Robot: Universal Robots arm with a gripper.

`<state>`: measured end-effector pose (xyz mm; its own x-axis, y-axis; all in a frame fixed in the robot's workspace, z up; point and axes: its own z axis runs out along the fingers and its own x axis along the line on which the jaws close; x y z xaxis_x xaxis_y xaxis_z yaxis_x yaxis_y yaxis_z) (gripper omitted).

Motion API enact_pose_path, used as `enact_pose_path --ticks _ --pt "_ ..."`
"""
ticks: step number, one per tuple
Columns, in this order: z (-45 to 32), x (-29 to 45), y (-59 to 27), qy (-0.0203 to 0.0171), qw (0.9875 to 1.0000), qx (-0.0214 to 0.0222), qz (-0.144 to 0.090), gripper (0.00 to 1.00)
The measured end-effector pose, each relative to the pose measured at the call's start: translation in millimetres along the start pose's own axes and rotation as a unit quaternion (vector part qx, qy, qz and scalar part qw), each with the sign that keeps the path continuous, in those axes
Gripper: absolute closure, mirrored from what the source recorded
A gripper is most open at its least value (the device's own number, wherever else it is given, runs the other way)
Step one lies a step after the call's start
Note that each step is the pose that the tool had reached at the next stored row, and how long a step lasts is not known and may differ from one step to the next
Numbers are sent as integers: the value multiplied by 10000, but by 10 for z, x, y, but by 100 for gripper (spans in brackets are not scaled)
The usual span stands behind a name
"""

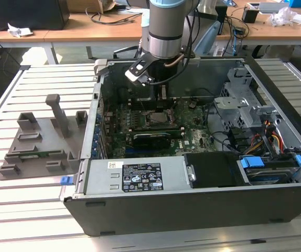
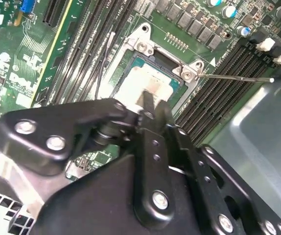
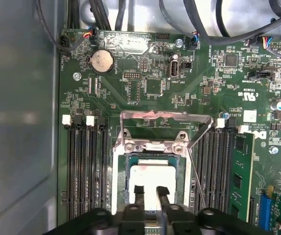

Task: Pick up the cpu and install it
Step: 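Place the cpu into insertion slot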

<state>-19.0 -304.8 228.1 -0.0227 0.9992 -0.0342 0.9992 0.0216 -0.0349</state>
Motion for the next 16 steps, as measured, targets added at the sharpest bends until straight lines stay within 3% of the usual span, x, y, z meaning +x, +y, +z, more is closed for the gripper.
enact_pose_path --ticks 1,2,7,8,13,15,16 --pt "0 -10 0 0 10000 0 0 76" --pt "0 -18 0 0 10000 0 0 89" --pt "-10 -91 -2 -1 10000 1 0 89" --pt "-41 -94 -4 0 10000 0 1 89" --pt "-432 -107 -17 0 10000 0 0 89" --pt "-664 -115 -25 0 10000 0 0 89" --pt "-677 -116 -26 1 10000 0 0 89"
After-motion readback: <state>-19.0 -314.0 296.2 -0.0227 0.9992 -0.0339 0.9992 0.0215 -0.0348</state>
